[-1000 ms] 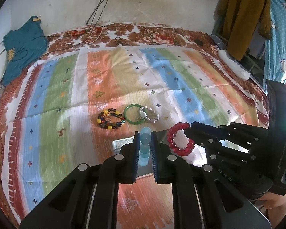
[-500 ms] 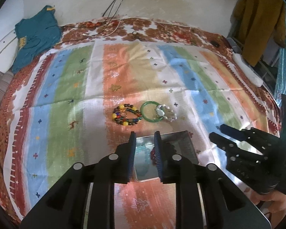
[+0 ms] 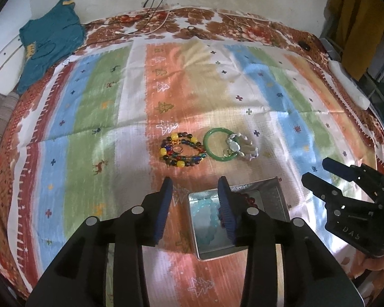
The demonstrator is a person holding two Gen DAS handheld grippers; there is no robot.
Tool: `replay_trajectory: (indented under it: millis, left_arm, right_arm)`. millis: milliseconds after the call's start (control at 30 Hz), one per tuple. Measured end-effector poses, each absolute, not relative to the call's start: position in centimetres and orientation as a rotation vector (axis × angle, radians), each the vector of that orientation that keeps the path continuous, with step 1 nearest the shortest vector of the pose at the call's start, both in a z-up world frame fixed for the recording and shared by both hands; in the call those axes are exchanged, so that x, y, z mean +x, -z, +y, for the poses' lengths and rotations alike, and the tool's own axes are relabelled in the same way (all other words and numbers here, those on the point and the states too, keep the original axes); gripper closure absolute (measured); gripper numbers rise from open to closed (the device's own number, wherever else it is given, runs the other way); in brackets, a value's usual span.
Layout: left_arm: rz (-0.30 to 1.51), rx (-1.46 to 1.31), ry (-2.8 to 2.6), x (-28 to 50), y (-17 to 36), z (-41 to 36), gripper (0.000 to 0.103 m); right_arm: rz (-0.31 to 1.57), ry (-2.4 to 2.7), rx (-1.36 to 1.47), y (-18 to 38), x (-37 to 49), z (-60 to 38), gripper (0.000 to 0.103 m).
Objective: Organize jewelry
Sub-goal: 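Lower both bracelets into the silver tin and open both tools, then move the left tool to the multicolour bracelet while the right tool approaches the white bracelet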
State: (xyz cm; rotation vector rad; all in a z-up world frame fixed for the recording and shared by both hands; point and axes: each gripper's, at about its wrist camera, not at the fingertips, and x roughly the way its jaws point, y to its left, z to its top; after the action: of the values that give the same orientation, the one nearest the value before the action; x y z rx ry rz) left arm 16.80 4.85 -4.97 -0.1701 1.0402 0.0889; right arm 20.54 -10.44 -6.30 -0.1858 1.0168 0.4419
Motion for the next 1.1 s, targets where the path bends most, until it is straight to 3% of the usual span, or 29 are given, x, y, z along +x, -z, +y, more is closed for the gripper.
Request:
replay_trajectory:
  millis: [133, 1100]
  left_arm:
    - [1.076, -0.139, -0.114, 18.0, 6.2, 5.3, 0.064]
    - [1.230, -0.249, -0.068, 25.7, 12.6, 6.8, 0.057]
  right_arm:
    - [1.042, -0.452, -0.186, 6.8, 21.6, -10.1, 0.039]
    - [1.147, -0.386, -0.208, 13.1, 28.1, -8.6, 0.038]
